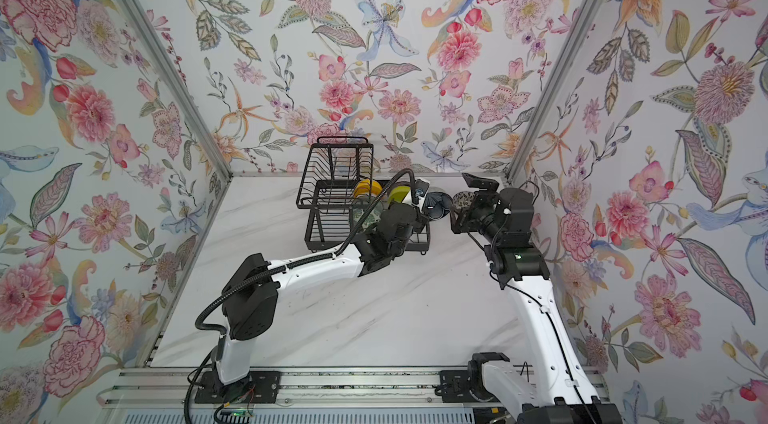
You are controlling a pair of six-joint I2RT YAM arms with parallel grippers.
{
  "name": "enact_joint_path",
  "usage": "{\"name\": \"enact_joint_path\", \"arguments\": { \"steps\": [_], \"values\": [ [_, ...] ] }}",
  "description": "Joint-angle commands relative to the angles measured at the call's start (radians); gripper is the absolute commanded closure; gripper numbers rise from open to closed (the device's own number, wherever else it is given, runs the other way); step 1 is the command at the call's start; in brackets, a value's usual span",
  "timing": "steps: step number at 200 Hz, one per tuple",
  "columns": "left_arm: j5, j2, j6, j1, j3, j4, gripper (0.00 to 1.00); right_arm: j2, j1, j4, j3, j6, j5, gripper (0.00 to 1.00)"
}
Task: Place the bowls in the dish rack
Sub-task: 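Raise the blue-grey bowl over the rack's lower tier with the right gripper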
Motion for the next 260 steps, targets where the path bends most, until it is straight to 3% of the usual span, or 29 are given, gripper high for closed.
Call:
{"name": "enact_joint_path", "arguments": {
  "steps": [1,93,178,260],
  "values": [
    [-0.092,0.005,0.098,-0.013,0.025,0.131,1.00,0.010,0.029,0.081,-0.024,0.118,0.051,0.10],
    [-0.087,0.004,0.112,-0.026,0.003,0.145,1.00,0.106,0.087,0.176,-0.021,0.205,0.109,0.41],
    [-0.081,0.008,0.094,-0.043,-0.009,0.131,1.00,0.180,0.139,0.302,-0.005,0.308,0.191,0.61],
    [-0.107,-0.004,0.099,-0.055,-0.025,0.135,1.00,0.154,0.163,0.354,-0.046,0.322,0.280,1.00]
  ]
}}
